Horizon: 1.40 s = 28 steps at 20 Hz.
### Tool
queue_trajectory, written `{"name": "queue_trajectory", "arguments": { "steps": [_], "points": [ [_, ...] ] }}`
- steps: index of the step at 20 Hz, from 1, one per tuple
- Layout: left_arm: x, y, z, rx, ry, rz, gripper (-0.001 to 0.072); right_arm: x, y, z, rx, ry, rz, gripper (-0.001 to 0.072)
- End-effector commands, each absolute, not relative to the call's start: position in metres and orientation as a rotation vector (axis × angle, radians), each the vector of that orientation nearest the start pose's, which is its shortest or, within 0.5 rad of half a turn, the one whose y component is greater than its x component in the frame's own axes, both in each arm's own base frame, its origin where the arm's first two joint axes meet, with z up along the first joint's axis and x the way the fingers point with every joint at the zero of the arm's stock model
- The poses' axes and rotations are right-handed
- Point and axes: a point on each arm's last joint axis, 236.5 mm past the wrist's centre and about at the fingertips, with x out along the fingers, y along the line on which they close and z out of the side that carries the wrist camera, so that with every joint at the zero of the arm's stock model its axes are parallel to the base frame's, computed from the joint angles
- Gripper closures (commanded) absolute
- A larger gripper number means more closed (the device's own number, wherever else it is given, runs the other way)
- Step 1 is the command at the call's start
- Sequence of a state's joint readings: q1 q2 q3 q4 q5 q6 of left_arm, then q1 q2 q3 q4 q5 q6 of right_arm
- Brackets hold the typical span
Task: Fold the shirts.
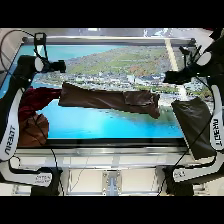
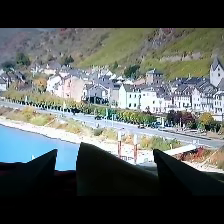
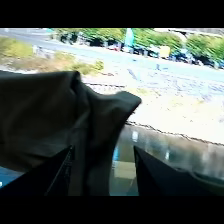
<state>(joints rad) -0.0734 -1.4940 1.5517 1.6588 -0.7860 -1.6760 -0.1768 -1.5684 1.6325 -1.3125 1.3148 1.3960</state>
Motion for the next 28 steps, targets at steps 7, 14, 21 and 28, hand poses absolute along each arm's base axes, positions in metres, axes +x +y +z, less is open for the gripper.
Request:
{"name": "queue_trajectory", "arguments": {
  "steps": [7,14,21,28],
  "points": [
    [0.536,-0.034,0.162,-0.006,0.642,-0.015,0.0006,0.412,-0.003,-0.068,0.907,1.413,0.264,0.0094],
    [0.539,-0.049,0.146,0.005,0.673,-0.041,0.0007,0.451,0.044,-0.110,0.833,1.345,0.278,0.0094],
    [0.541,-0.116,0.088,-0.025,0.790,-0.161,0.0693,0.444,0.114,-0.042,0.708,1.336,0.608,0.0698],
    [0.463,-0.301,-0.032,-0.023,1.094,-0.599,0.0697,0.417,0.125,0.107,0.568,1.167,0.721,0.0699]
  ]
}}
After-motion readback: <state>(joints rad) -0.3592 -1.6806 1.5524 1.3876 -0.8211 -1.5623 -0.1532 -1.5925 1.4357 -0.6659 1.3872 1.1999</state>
